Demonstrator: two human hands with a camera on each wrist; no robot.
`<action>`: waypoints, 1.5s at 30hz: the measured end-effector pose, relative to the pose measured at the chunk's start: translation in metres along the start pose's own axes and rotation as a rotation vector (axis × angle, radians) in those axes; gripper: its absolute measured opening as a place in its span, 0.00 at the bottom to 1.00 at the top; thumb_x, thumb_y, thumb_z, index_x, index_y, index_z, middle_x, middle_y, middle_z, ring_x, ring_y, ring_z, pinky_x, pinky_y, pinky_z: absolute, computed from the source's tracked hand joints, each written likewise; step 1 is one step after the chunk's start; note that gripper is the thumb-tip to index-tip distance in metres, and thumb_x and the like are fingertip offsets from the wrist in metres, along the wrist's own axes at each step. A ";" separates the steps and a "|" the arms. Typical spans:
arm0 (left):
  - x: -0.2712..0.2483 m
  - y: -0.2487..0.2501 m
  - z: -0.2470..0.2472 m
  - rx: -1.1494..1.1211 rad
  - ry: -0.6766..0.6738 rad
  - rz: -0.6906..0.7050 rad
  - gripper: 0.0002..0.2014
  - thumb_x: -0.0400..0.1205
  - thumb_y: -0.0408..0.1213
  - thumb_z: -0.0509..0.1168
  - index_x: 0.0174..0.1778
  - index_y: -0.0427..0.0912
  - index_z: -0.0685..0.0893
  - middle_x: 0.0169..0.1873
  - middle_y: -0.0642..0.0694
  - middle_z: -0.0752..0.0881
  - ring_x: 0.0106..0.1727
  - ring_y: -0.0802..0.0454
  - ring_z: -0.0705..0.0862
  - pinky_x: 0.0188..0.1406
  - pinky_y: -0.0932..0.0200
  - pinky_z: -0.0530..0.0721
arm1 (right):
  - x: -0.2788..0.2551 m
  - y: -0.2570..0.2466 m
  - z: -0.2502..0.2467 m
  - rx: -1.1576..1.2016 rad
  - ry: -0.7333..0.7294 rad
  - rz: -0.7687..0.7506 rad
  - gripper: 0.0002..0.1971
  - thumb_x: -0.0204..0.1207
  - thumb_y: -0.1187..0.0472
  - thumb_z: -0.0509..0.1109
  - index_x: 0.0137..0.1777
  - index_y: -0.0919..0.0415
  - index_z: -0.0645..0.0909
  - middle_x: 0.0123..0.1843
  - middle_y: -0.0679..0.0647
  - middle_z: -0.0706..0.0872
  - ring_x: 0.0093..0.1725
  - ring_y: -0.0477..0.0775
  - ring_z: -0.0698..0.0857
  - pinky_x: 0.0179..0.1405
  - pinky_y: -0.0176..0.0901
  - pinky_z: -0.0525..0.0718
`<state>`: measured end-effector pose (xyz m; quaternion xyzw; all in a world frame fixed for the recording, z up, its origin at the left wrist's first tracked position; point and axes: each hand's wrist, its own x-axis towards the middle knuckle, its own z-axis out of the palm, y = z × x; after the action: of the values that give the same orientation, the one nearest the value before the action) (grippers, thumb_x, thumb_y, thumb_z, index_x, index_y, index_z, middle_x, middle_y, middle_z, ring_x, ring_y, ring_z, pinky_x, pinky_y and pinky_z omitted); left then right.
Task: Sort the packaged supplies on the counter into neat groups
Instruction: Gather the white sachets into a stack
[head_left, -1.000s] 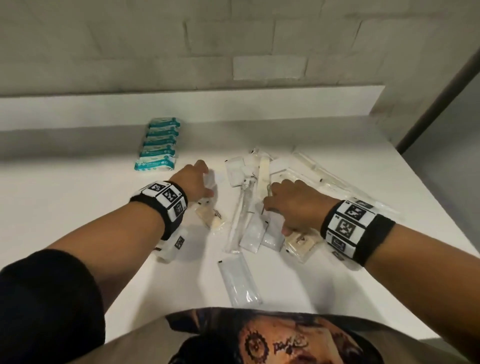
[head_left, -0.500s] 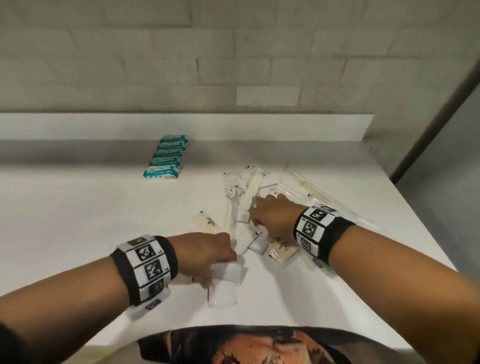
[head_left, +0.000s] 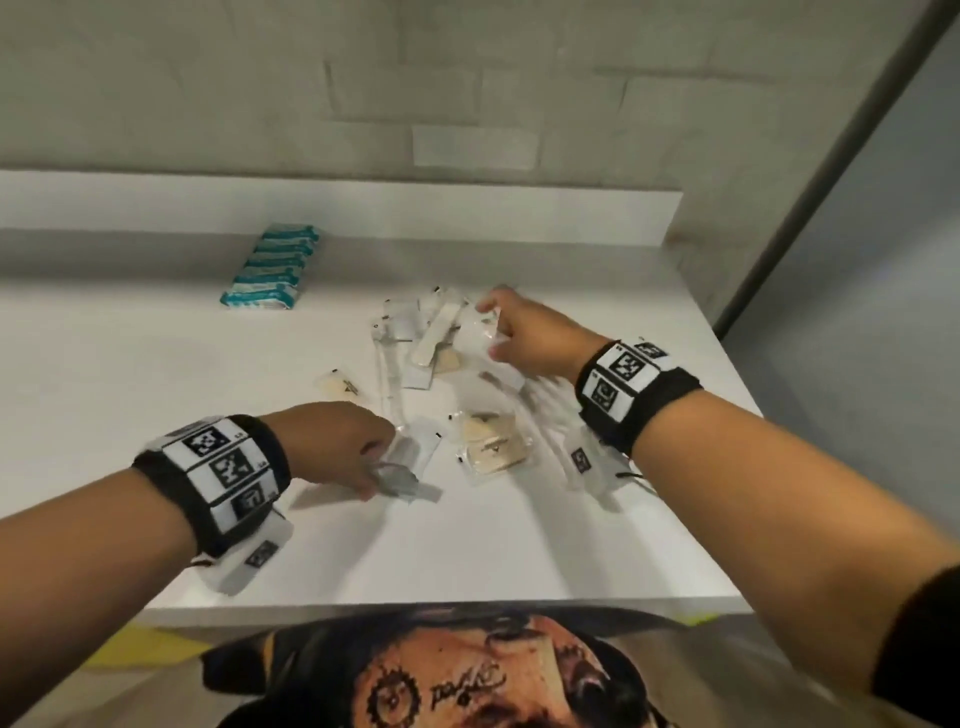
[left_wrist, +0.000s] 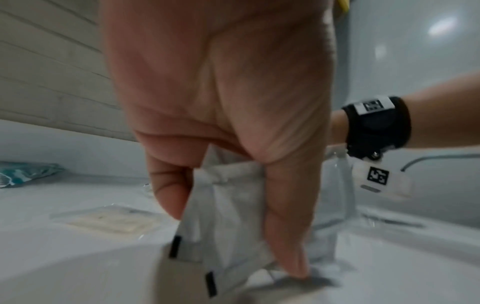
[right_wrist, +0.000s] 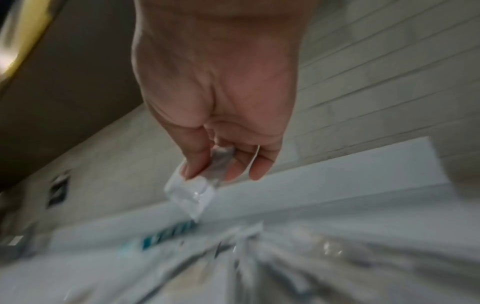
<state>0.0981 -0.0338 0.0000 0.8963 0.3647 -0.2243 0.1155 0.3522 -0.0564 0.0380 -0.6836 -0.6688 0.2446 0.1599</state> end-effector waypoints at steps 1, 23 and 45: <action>-0.001 0.001 -0.004 -0.063 0.012 0.002 0.16 0.72 0.49 0.70 0.34 0.49 0.68 0.33 0.52 0.77 0.37 0.51 0.73 0.34 0.55 0.69 | -0.007 0.003 -0.018 0.111 0.086 0.047 0.25 0.77 0.64 0.69 0.72 0.52 0.69 0.42 0.44 0.76 0.40 0.44 0.78 0.32 0.34 0.72; 0.040 0.036 -0.041 -0.221 0.007 0.016 0.22 0.77 0.57 0.59 0.59 0.48 0.81 0.55 0.49 0.86 0.55 0.47 0.83 0.59 0.49 0.81 | -0.079 0.100 -0.011 -0.559 -0.311 0.353 0.21 0.71 0.52 0.76 0.58 0.59 0.76 0.60 0.55 0.83 0.54 0.57 0.83 0.48 0.46 0.81; 0.085 -0.073 -0.076 -0.394 0.338 -0.223 0.11 0.84 0.40 0.60 0.57 0.41 0.81 0.52 0.42 0.86 0.54 0.42 0.83 0.44 0.57 0.73 | 0.108 0.010 -0.034 -0.424 -0.233 0.016 0.02 0.80 0.58 0.65 0.49 0.54 0.77 0.46 0.52 0.83 0.44 0.55 0.81 0.44 0.45 0.79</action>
<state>0.1249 0.0975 0.0219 0.8355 0.5119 -0.0075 0.1996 0.3779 0.0535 0.0479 -0.6742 -0.7137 0.1773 -0.0675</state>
